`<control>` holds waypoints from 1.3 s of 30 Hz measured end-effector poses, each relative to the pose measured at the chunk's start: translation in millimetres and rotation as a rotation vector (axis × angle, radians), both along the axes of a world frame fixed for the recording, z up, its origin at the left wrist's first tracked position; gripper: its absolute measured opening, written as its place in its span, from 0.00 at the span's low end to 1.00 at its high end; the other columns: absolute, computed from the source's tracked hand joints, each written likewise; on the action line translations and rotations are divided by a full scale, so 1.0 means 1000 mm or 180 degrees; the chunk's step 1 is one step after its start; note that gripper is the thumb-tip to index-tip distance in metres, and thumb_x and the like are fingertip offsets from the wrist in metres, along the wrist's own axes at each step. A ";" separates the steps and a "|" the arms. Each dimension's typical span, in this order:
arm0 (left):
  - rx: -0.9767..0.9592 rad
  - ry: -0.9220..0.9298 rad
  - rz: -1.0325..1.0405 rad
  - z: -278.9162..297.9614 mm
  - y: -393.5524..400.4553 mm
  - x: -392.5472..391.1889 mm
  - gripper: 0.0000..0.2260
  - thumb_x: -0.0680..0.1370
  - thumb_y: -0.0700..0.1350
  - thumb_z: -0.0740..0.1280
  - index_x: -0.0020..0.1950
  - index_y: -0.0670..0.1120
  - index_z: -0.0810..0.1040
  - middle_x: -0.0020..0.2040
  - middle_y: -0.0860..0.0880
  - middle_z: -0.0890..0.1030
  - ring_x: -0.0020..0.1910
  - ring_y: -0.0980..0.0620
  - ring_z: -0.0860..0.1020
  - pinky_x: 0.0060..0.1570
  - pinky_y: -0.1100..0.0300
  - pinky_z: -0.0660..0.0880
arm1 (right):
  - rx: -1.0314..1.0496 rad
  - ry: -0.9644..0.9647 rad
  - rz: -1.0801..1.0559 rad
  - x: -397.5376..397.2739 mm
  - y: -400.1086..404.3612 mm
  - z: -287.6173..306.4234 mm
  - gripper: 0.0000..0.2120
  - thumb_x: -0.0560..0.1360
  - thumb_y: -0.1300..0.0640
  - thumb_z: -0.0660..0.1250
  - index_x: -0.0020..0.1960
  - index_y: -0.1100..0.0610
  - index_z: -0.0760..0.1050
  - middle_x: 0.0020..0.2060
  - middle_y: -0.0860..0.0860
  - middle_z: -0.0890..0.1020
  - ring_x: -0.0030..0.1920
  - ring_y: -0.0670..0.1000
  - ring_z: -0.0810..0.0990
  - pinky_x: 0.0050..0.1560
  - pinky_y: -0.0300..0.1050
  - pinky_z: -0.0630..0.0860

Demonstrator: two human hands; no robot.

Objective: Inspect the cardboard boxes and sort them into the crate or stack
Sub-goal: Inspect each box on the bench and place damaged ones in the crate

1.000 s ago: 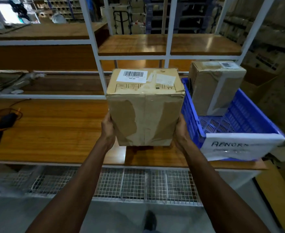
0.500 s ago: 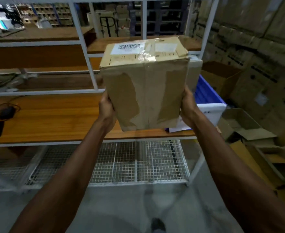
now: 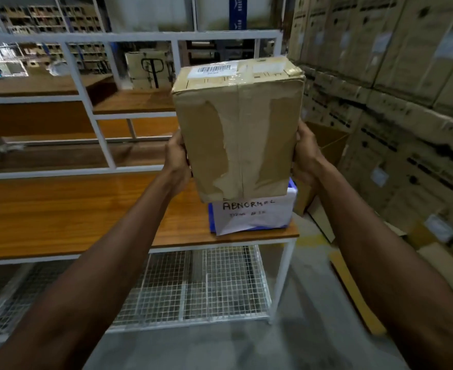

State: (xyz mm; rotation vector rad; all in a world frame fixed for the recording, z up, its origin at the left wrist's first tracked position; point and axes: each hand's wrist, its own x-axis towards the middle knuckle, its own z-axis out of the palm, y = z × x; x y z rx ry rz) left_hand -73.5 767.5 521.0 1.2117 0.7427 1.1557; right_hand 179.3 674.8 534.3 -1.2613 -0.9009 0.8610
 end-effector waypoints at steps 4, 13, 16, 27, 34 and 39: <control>-0.0076 0.0121 0.0021 0.000 0.013 0.042 0.28 0.80 0.59 0.55 0.63 0.39 0.81 0.62 0.33 0.80 0.56 0.36 0.80 0.57 0.39 0.75 | -0.0025 0.0044 -0.0015 0.045 0.017 0.002 0.27 0.86 0.41 0.50 0.64 0.52 0.83 0.56 0.57 0.85 0.54 0.58 0.84 0.60 0.59 0.79; -0.0195 0.0182 0.0265 -0.006 0.063 0.096 0.23 0.81 0.58 0.55 0.57 0.45 0.84 0.57 0.40 0.84 0.53 0.39 0.82 0.54 0.42 0.76 | -0.0359 -0.0018 0.0099 0.101 0.075 -0.009 0.31 0.84 0.36 0.47 0.61 0.50 0.84 0.54 0.52 0.88 0.57 0.55 0.84 0.58 0.55 0.78; -0.0245 0.0155 0.0284 -0.013 0.087 0.110 0.25 0.82 0.57 0.55 0.60 0.43 0.84 0.60 0.38 0.84 0.58 0.38 0.82 0.58 0.40 0.78 | -0.0403 -0.0009 0.0154 0.116 0.099 -0.018 0.31 0.85 0.35 0.45 0.58 0.47 0.85 0.53 0.51 0.88 0.57 0.55 0.84 0.57 0.55 0.78; -0.0808 0.0082 0.0459 -0.071 0.188 0.142 0.26 0.86 0.51 0.50 0.66 0.34 0.79 0.62 0.33 0.81 0.56 0.37 0.82 0.60 0.39 0.78 | -0.0969 0.0353 -0.0023 0.152 0.205 -0.086 0.26 0.84 0.44 0.46 0.53 0.59 0.78 0.37 0.55 0.81 0.41 0.56 0.78 0.48 0.52 0.77; -0.0994 0.0238 0.0414 -0.116 0.242 0.156 0.26 0.85 0.57 0.54 0.67 0.40 0.80 0.57 0.39 0.85 0.58 0.37 0.83 0.56 0.44 0.81 | -0.1213 0.0548 0.0138 0.168 0.261 -0.136 0.30 0.74 0.40 0.51 0.51 0.60 0.81 0.51 0.64 0.81 0.50 0.64 0.78 0.50 0.57 0.77; -0.1195 0.0306 0.0486 -0.131 0.265 0.158 0.25 0.86 0.55 0.51 0.62 0.40 0.81 0.52 0.39 0.86 0.52 0.41 0.84 0.53 0.46 0.82 | -0.1243 0.0747 0.0234 0.179 0.277 -0.150 0.23 0.71 0.38 0.57 0.46 0.55 0.79 0.46 0.62 0.80 0.48 0.62 0.76 0.49 0.55 0.76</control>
